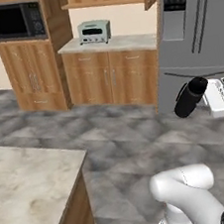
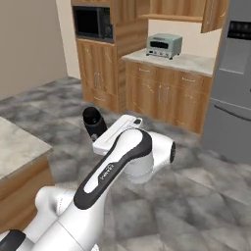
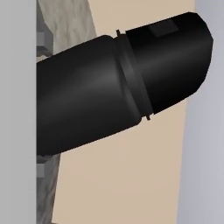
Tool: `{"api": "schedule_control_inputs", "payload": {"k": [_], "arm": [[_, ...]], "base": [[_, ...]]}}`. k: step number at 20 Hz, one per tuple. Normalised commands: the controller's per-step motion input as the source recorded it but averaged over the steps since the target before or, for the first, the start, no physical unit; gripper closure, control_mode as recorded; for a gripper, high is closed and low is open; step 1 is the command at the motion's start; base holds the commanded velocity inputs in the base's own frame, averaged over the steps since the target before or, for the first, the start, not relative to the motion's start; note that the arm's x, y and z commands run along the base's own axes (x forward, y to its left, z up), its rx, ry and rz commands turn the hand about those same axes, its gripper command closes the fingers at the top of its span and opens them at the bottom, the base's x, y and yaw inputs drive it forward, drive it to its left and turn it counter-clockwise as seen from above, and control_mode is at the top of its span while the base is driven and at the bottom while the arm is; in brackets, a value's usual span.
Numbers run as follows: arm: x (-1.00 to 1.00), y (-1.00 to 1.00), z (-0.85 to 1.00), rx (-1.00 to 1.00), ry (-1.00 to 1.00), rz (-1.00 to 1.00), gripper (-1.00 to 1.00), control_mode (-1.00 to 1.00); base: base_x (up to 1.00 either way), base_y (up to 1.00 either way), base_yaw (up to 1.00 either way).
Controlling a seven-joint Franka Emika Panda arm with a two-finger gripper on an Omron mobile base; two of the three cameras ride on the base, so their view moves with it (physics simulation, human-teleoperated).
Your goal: Pick the water bottle from the counter and place it in the open cabinet.
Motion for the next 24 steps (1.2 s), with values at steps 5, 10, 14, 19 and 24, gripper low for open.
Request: {"api": "schedule_control_inputs", "payload": {"k": [5,10,14,19,24], "arm": [[0.00,0.00,0.00,0.00,0.00,0.00,1.00,1.00],[0.00,0.00,0.00,0.00,0.00,0.00,1.00,1.00],[0.00,0.00,0.00,0.00,0.00,0.00,1.00,1.00],[0.00,0.00,0.00,0.00,0.00,0.00,1.00,1.00],[0.00,0.00,0.00,0.00,0.00,0.00,1.00,1.00]], "base": [[0.85,-0.61,0.28],[0.89,-0.52,0.25],[0.93,-0.27,0.14],[0.99,-0.13,0.06],[0.99,0.00,0.00]]}}
